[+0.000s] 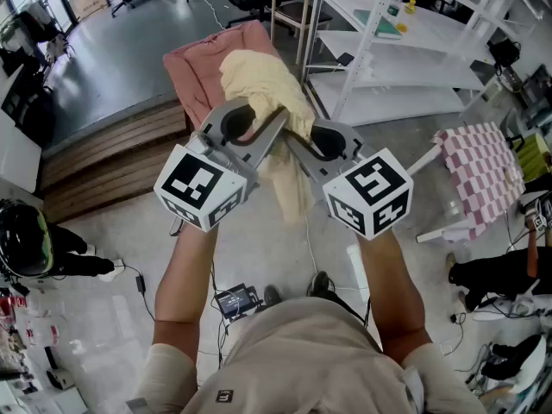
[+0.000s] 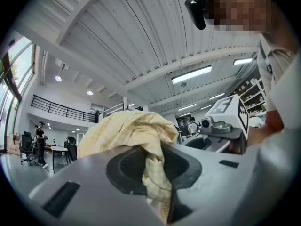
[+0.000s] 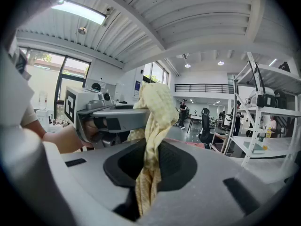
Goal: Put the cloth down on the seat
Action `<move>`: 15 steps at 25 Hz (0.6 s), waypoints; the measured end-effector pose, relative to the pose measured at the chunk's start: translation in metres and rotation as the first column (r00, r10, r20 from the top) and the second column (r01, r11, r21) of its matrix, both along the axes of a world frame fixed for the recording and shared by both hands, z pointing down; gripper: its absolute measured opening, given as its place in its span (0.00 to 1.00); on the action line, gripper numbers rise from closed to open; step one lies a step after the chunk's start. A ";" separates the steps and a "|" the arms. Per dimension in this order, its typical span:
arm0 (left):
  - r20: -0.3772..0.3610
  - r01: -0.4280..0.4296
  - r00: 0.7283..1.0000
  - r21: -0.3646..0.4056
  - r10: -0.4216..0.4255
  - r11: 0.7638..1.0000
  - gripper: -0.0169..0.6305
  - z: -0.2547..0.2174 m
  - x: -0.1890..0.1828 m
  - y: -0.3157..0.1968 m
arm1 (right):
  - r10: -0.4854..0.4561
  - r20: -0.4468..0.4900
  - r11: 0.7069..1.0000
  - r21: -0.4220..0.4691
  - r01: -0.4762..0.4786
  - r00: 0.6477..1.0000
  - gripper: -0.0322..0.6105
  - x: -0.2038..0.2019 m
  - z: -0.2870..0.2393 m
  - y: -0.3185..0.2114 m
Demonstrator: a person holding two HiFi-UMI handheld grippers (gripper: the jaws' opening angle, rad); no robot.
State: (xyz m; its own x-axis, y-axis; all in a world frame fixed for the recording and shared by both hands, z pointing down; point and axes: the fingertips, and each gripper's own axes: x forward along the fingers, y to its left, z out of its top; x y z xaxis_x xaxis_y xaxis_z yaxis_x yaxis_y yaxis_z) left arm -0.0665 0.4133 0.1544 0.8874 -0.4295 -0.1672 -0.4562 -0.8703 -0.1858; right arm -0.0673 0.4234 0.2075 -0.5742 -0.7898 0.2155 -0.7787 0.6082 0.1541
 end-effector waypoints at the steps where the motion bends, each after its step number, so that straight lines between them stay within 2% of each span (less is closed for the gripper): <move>1: 0.000 -0.002 1.000 -0.003 0.002 1.000 0.13 0.002 0.001 -0.002 | 0.002 0.000 1.000 -0.003 -0.002 1.000 0.12 0.001 0.002 -0.002; 9: 0.015 -0.006 1.000 -0.038 0.007 0.999 0.13 0.017 0.011 -0.028 | 0.004 0.004 0.999 -0.038 -0.004 1.000 0.12 0.009 0.016 -0.026; 15: 0.021 0.024 1.000 -0.039 -0.023 0.999 0.13 0.020 0.026 -0.067 | -0.028 0.013 0.999 -0.038 0.028 1.000 0.12 0.023 0.019 -0.065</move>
State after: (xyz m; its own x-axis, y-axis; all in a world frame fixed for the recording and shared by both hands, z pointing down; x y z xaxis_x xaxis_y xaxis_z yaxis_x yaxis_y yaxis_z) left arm -0.0408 0.3464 0.1745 0.8800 -0.4563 -0.1320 -0.4733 -0.8661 -0.1610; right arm -0.0441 0.3588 0.2266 -0.5985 -0.7648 0.2384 -0.7631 0.6349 0.1210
